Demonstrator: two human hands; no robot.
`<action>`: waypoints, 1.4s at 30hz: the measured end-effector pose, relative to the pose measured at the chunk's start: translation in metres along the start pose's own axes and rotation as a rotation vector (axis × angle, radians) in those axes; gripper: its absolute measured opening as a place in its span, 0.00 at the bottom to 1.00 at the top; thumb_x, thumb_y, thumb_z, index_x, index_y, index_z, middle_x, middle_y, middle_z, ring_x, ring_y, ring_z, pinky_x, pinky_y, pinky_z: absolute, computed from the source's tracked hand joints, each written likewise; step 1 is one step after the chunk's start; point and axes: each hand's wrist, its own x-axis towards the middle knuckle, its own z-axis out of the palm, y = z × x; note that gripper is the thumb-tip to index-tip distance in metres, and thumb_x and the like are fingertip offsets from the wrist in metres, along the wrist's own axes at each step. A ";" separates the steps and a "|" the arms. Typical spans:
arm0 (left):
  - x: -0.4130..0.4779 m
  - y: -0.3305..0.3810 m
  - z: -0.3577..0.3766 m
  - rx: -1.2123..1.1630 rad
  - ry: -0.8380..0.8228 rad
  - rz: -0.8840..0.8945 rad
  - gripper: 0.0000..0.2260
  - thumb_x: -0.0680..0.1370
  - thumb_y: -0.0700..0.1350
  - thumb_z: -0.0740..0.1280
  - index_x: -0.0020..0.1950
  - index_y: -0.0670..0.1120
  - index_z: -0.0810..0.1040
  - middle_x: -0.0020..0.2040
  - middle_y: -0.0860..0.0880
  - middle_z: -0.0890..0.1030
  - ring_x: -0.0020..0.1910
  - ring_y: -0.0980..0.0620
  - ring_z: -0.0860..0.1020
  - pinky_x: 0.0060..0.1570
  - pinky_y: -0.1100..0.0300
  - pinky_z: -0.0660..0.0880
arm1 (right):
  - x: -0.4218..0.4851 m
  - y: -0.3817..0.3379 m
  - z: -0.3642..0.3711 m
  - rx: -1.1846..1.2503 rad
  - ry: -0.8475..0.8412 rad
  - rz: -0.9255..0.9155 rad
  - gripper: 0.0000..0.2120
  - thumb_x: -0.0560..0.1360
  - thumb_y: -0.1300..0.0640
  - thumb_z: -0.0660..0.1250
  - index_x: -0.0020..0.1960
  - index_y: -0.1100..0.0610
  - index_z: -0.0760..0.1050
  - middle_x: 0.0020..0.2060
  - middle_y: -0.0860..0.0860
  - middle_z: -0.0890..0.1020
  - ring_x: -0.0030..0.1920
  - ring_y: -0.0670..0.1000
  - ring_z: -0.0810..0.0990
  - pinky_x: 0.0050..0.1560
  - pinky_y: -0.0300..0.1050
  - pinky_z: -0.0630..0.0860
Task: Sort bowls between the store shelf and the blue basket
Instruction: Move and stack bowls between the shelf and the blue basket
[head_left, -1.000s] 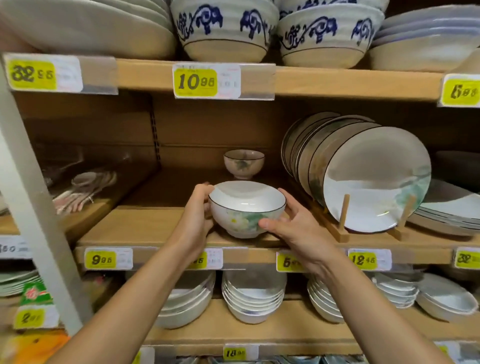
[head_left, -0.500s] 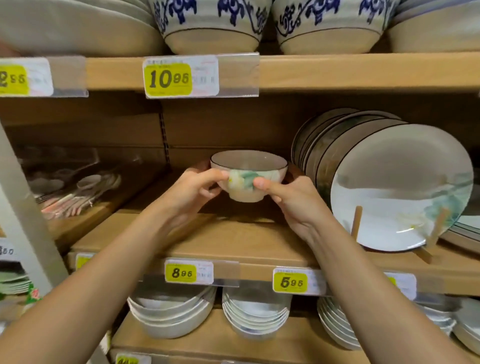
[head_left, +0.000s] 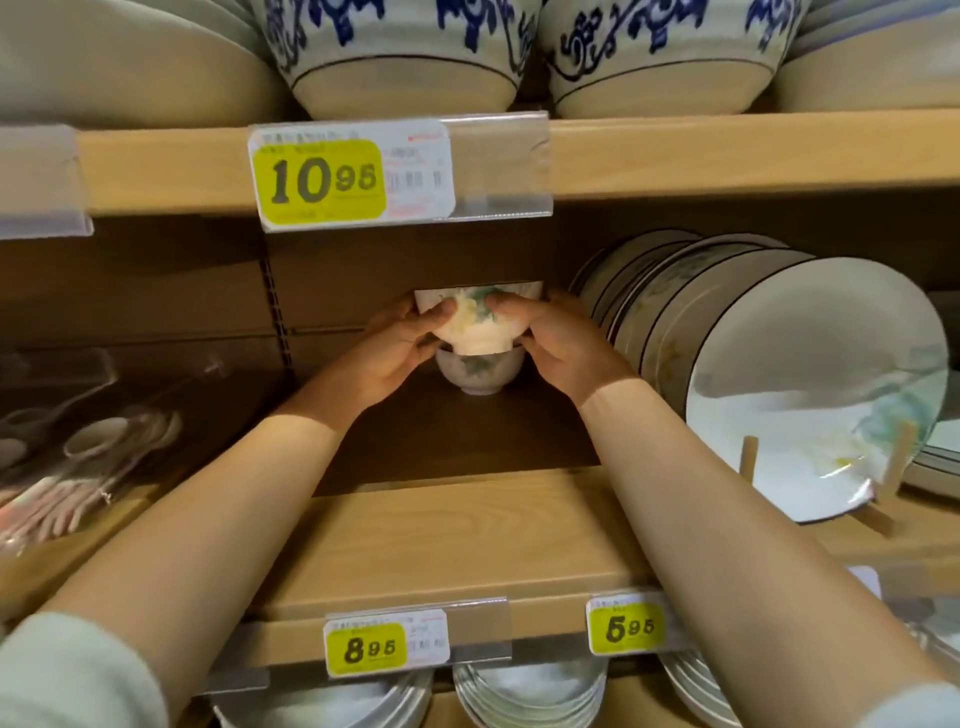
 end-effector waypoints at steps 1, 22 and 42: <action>0.006 -0.001 0.000 0.019 0.006 -0.001 0.21 0.79 0.39 0.64 0.72 0.43 0.69 0.65 0.47 0.78 0.65 0.49 0.76 0.64 0.55 0.73 | 0.007 0.000 0.002 -0.016 0.010 -0.010 0.24 0.68 0.68 0.74 0.63 0.62 0.76 0.58 0.58 0.82 0.59 0.58 0.80 0.62 0.56 0.76; 0.080 -0.039 -0.031 0.327 -0.013 -0.039 0.31 0.74 0.43 0.72 0.74 0.48 0.64 0.70 0.49 0.72 0.68 0.52 0.71 0.66 0.57 0.69 | 0.080 0.052 -0.011 -0.282 0.054 -0.004 0.23 0.63 0.56 0.81 0.55 0.51 0.77 0.51 0.46 0.81 0.51 0.44 0.79 0.45 0.36 0.73; 0.093 -0.075 -0.046 0.352 0.040 -0.184 0.36 0.74 0.47 0.73 0.78 0.50 0.57 0.75 0.49 0.67 0.72 0.50 0.67 0.63 0.60 0.66 | 0.095 0.083 -0.020 -0.282 0.041 0.061 0.33 0.64 0.58 0.81 0.66 0.58 0.73 0.61 0.55 0.80 0.60 0.53 0.79 0.64 0.52 0.75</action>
